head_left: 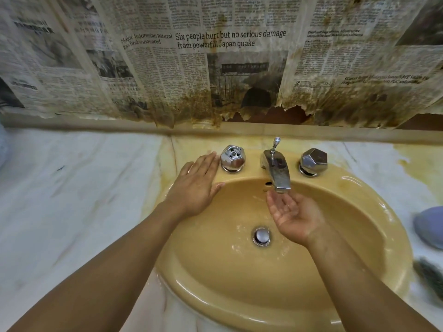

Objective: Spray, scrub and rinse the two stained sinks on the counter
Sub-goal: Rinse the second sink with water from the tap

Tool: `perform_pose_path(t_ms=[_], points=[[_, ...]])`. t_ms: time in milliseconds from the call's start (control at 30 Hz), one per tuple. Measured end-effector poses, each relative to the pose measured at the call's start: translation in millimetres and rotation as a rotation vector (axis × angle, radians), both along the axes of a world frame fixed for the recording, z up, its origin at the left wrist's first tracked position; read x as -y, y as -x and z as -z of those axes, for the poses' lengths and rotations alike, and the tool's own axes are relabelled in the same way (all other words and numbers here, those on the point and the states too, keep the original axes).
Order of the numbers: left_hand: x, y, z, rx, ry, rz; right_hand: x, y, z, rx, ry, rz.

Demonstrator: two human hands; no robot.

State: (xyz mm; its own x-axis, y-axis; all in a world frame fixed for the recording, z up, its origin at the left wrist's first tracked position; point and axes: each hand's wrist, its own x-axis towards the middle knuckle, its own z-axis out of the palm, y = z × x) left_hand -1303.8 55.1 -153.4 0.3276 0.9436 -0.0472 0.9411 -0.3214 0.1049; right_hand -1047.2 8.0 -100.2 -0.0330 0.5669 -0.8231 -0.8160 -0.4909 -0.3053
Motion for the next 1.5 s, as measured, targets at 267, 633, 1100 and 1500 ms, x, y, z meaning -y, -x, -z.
perform_pose_path(t_ms=[267,633,1100,1500], points=[[6.8,3.9,-7.8,0.030,0.112,-0.092,-2.2,100.7,-14.7,-0.078,-0.158,-0.258],[97.6,45.5,7.1,0.150,0.078,-0.346,29.7,25.9,13.6,0.044,-0.008,-0.095],[26.6,61.1,-9.4,0.377,0.215,-0.211,-15.1,132.3,-13.4,-0.019,-0.232,-0.521],[131.2,41.0,11.7,0.220,0.022,-0.354,15.1,-1.2,22.8,0.012,0.013,0.046]])
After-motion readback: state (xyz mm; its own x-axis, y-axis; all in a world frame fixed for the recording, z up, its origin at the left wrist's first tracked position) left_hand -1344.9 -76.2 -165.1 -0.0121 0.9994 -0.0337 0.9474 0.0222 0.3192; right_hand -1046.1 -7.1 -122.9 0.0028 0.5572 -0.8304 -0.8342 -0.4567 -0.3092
